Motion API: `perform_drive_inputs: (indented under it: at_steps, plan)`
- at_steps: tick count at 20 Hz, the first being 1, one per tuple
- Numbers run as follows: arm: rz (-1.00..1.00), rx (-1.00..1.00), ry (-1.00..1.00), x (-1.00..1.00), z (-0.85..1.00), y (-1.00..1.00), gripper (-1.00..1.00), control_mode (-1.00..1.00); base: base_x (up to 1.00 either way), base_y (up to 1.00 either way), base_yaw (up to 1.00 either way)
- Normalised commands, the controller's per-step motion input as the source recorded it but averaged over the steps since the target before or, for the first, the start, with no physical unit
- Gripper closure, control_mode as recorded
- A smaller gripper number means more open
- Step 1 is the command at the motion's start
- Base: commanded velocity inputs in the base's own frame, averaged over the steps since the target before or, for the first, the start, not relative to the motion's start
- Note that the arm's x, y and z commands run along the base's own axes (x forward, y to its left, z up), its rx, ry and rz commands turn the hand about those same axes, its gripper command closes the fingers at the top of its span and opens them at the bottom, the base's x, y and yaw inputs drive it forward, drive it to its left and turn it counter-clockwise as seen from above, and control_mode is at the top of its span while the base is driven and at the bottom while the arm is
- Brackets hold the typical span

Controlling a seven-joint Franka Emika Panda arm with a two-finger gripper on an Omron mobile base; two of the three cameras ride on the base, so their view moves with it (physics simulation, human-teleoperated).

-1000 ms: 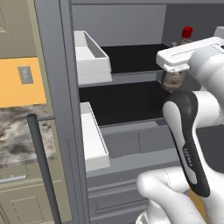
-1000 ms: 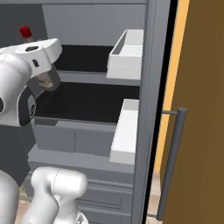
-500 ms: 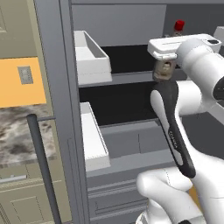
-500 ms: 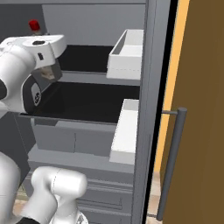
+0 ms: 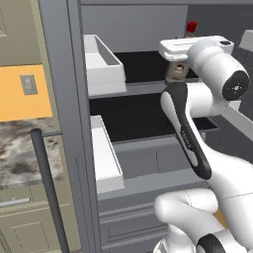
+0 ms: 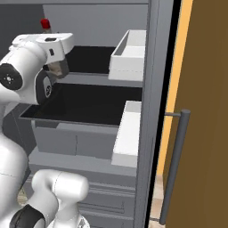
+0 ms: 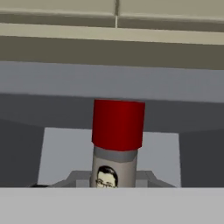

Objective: Place the liquors on the top shelf of the fridge to keep them out of children's reach, and place the orange on lower shelves for easy access.

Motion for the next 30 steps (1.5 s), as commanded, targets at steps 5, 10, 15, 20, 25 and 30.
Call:
perform_drive_inputs:
  at_steps: [5,10,15,20,25,30]
  plan:
    - [0.00,0.00,0.00,0.62,-0.15,0.00,1.00,-1.00,0.00,0.00,0.00]
    - [0.00,0.00,0.01,0.62,-0.11,0.00,1.00,-1.00,0.00,0.00,0.00]
    - [0.00,0.00,0.05,0.63,-0.06,0.00,1.00,-1.00,0.00,0.00,0.00]
    - [0.00,0.00,0.09,0.67,-0.07,0.00,1.00,-1.00,0.00,0.00,0.00]
    - [0.00,0.00,0.06,0.65,-0.09,0.02,1.00,-1.00,0.00,0.00,0.00]
    - [0.00,0.00,0.00,0.57,-0.11,0.03,1.00,-1.00,0.00,0.00,0.00]
